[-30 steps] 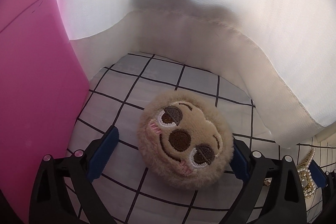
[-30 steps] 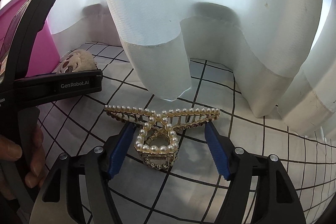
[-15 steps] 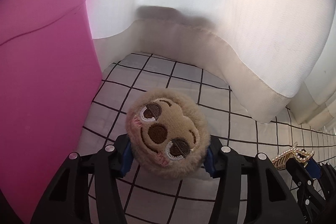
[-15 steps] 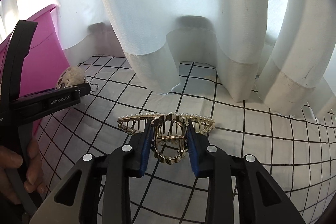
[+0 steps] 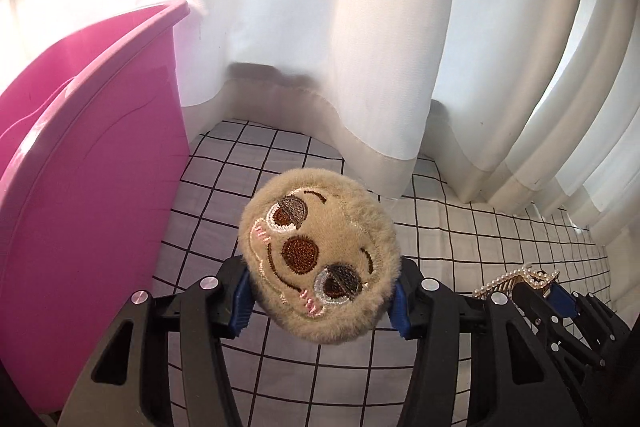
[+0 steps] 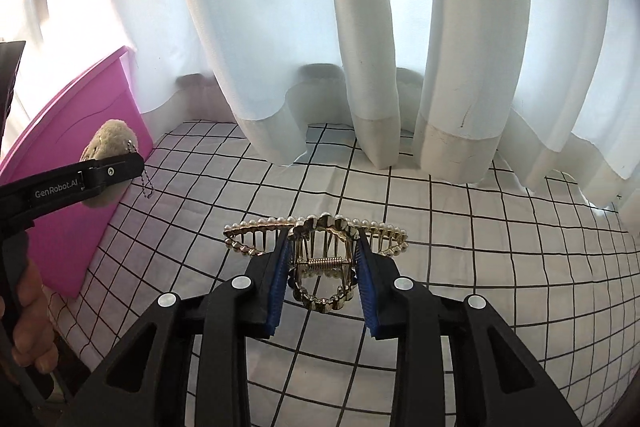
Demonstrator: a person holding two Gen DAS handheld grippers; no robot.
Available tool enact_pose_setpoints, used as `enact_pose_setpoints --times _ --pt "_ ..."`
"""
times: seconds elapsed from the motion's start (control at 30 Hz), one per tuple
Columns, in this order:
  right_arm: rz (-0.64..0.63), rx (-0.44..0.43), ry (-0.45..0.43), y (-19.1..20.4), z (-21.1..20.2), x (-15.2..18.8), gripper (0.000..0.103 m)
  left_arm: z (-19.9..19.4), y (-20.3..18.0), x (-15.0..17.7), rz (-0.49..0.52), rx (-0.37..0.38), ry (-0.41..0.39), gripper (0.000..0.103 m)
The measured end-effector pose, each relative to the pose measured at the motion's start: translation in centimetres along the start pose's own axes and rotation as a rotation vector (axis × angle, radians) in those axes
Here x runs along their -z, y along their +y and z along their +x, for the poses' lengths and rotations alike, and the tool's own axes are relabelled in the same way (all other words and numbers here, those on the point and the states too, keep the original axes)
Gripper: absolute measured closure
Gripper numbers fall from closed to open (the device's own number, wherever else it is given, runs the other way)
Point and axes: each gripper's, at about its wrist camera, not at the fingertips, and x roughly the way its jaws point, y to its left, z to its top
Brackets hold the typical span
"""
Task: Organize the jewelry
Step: 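Carry the claw clip and plush into the pink tub and open both tools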
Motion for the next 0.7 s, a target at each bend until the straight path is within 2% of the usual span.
enact_pose_setpoints --times 0.2,0.37,0.5,0.7 --pt "-0.009 0.012 -0.080 -0.3 -6.0 -1.6 0.073 -5.5 -1.1 -1.3 0.028 0.035 -0.073 0.052" --pt "-0.036 -0.013 -0.160 0.8 -10.3 -3.8 0.073 -10.6 -1.1 -2.7 0.054 0.029 -0.165 0.051" --pt "-0.090 -0.055 -0.216 3.3 -12.5 -6.1 0.073 -14.5 -0.1 -3.3 0.069 0.001 -0.236 0.051" --pt "-0.184 -0.166 -0.280 9.1 -13.7 -9.2 0.073 -18.8 4.5 -4.1 0.006 -0.060 -0.315 0.051"
